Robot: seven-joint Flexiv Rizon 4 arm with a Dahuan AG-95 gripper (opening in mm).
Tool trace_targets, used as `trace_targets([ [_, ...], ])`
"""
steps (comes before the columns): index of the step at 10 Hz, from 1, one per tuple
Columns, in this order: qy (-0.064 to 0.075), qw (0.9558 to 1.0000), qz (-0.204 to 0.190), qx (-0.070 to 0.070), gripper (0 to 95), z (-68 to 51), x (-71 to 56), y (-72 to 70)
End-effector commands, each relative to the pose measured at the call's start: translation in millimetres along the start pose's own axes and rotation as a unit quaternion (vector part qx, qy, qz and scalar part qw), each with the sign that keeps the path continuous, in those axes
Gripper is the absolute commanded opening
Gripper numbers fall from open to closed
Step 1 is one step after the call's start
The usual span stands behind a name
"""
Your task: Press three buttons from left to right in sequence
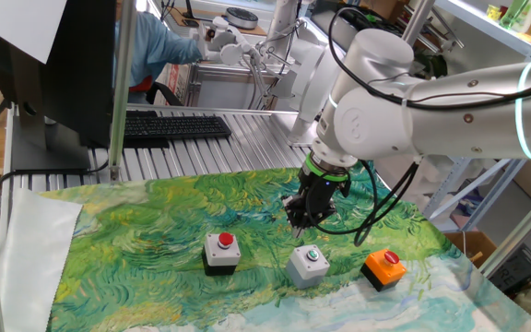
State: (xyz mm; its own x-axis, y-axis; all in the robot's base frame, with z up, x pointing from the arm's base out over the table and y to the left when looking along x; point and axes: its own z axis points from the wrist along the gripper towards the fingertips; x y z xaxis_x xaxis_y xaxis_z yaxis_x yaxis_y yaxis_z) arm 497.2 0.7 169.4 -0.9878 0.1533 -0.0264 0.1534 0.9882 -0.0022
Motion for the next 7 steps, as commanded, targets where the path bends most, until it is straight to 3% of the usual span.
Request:
trace_targets([
  [1,-0.001,1.0000,-0.002,0.001,0.0,0.2,-0.2,-0.4],
  [7,0.001,1.0000,-0.006,-0.001,0.0,0.3,-0.2,-0.4],
])
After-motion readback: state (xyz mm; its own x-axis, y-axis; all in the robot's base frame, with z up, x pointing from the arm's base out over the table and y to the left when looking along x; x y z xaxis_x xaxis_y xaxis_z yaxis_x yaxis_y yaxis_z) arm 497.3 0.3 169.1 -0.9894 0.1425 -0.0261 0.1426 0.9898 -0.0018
